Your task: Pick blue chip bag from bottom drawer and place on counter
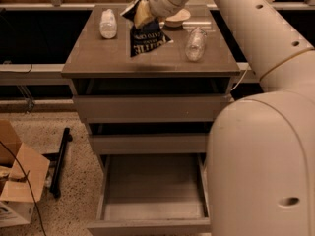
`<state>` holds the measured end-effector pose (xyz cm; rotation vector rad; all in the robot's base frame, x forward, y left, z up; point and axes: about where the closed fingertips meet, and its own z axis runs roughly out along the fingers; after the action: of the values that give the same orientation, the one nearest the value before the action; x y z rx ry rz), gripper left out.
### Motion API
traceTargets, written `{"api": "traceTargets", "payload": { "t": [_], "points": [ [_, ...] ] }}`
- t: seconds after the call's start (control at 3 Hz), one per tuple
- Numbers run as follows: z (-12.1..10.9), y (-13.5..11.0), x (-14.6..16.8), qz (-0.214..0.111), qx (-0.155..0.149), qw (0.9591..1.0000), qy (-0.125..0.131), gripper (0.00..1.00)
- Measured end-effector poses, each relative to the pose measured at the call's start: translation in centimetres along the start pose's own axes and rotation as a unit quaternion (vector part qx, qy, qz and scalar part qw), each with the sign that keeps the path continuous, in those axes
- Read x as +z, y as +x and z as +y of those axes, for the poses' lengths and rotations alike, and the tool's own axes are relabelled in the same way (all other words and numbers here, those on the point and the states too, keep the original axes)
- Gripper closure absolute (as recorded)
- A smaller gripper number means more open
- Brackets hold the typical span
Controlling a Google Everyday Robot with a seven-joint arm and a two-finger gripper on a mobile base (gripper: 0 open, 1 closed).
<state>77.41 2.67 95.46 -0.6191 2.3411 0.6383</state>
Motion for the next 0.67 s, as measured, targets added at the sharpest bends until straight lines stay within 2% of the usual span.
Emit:
{"api": "traceTargets", "payload": {
  "t": [0.33,0.67],
  "points": [
    [-0.27,-5.31,-0.52,-0.089,-0.032,0.9955,-0.002,0.95],
    [-0.26,-5.92,-0.53,-0.100,-0.033,0.9945,-0.002,0.77]
  ]
}}
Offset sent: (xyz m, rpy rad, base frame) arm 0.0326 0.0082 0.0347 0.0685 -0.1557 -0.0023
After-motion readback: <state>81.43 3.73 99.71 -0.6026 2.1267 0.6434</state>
